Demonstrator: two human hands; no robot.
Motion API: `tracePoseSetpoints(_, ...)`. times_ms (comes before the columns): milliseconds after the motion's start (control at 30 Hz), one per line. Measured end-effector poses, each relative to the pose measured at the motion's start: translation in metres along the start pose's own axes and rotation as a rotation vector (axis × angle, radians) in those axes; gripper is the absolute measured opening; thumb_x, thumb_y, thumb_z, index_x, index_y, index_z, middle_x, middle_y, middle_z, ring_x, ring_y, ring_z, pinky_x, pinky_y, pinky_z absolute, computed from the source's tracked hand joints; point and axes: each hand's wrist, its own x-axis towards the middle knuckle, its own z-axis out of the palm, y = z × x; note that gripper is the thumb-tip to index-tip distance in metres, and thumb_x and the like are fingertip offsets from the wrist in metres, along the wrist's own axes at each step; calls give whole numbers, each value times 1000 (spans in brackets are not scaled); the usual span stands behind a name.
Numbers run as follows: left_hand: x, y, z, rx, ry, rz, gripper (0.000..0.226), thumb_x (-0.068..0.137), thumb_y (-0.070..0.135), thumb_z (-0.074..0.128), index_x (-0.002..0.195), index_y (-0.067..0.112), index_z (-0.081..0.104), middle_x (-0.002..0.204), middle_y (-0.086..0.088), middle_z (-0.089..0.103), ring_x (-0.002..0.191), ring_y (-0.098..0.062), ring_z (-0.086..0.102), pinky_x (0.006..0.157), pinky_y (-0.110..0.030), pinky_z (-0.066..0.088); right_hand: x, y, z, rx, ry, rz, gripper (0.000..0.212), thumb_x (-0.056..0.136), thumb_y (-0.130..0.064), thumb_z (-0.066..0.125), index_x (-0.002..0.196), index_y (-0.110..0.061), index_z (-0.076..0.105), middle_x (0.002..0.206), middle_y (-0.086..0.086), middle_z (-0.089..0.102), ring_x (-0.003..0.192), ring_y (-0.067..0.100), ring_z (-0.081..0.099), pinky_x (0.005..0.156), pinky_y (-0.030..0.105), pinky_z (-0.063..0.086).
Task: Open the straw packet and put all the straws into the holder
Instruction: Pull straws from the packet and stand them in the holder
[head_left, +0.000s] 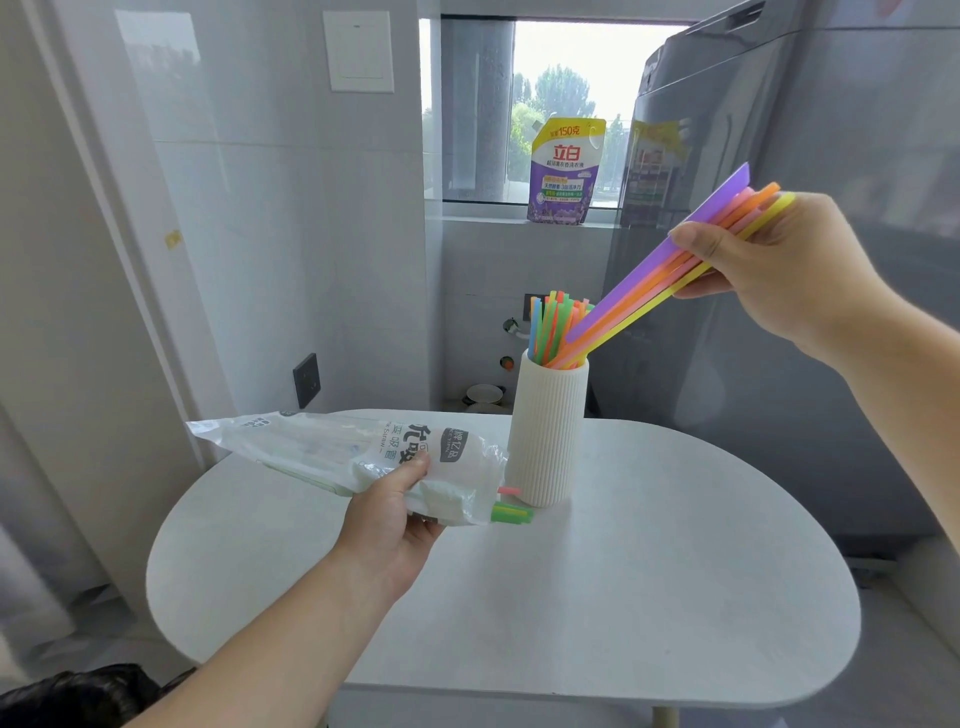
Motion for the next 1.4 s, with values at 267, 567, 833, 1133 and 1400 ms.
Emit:
tracePoseSetpoints(267, 1, -1, 0, 2, -3, -1, 35, 95, 1, 63, 129, 12, 64, 97, -3, 81, 80, -17, 78, 57, -31, 62, 6, -12, 12, -75, -108, -28, 22, 93, -36, 65, 105, -17, 68, 88, -11, 70, 62, -3, 72, 46, 6, 46)
tracePoseSetpoints(567, 2, -2, 1, 24, -3, -10, 28, 96, 2, 62, 122, 11, 67, 91, -2, 81, 76, -16, 78, 57, -32, 63, 38, -26, 39, -218, -189, 29, 36, 93, -41, 66, 104, -7, 68, 90, 1, 77, 63, 12, 76, 71, 29, 62)
tracePoseSetpoints(833, 2, -1, -1, 31, -8, -12, 29, 96, 3, 63, 124, 10, 66, 97, -4, 81, 79, -17, 78, 59, -32, 63, 46, -9, 72, -427, -247, 37, 43, 93, -43, 66, 93, 0, 67, 75, 7, 64, 59, 19, 59, 53, 25, 46)
tracePoseSetpoints(1133, 4, 0, -3, 17, -15, -13, 30, 96, 2, 63, 125, 10, 66, 99, -4, 80, 80, -18, 78, 63, -34, 65, 33, 20, 98, -480, -100, -76, 68, 81, -52, 75, 133, -15, 51, 115, 6, 62, 99, 23, 61, 84, 43, 58)
tracePoseSetpoints(1400, 3, 0, -1, 8, -23, -18, 32, 96, 2, 62, 127, 10, 65, 103, -5, 80, 82, -18, 78, 63, -34, 65, 10, 32, 107, -842, -310, -334, 61, 106, -45, 34, 158, -15, 25, 169, 5, 14, 153, 29, 14, 118, 49, 23)
